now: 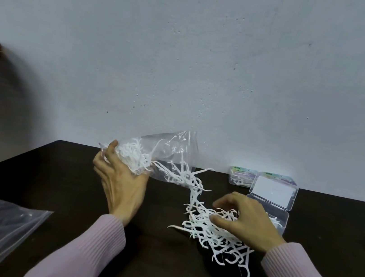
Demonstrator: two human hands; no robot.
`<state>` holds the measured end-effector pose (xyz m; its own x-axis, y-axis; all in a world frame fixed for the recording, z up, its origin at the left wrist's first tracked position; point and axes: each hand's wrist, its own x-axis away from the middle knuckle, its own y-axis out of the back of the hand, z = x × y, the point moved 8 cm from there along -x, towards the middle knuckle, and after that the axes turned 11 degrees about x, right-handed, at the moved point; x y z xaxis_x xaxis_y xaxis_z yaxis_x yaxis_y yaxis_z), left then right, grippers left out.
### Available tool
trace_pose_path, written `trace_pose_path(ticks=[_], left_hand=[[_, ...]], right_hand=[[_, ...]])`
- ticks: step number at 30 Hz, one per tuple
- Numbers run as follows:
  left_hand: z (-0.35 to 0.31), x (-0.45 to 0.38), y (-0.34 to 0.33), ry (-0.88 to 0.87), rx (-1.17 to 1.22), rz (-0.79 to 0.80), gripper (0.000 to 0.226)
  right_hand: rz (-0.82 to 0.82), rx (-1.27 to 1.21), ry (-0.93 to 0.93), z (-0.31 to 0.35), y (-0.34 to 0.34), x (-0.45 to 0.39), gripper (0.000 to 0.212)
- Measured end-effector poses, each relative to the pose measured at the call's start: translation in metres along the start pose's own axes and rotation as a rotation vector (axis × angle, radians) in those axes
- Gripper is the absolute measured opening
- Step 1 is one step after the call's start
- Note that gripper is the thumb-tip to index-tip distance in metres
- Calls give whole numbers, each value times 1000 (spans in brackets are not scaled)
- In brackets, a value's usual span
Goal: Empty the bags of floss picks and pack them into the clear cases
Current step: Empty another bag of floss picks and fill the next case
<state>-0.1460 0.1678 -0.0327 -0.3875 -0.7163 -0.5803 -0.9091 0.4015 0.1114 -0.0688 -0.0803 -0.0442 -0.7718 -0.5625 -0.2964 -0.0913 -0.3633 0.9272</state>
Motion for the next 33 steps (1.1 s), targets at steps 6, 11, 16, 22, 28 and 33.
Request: trace_pose_path(ticks=[6,11,16,22,28,33], left_hand=[[-10,14,-9,-63,19,51,93],[-22,25,-18,-133,35,103,96],[-24,26,-18,-147,26,107,97],[-24,23,-15,-174,-11,102,97],[-12,11,-6,-99,-47,46,93],[-4,6,-2,-47,-51,0,92]], right_hand=[[-14,-373,32,18,-1,4,45],[-100,-411,56,23,0,4,24],[-157,-574,66,21,14,6,17],[-139,-558,69,12,15,3,30],[-102,-485,-28,-10,9,2,39],[-56,-356,-81,-17,5,2,21]])
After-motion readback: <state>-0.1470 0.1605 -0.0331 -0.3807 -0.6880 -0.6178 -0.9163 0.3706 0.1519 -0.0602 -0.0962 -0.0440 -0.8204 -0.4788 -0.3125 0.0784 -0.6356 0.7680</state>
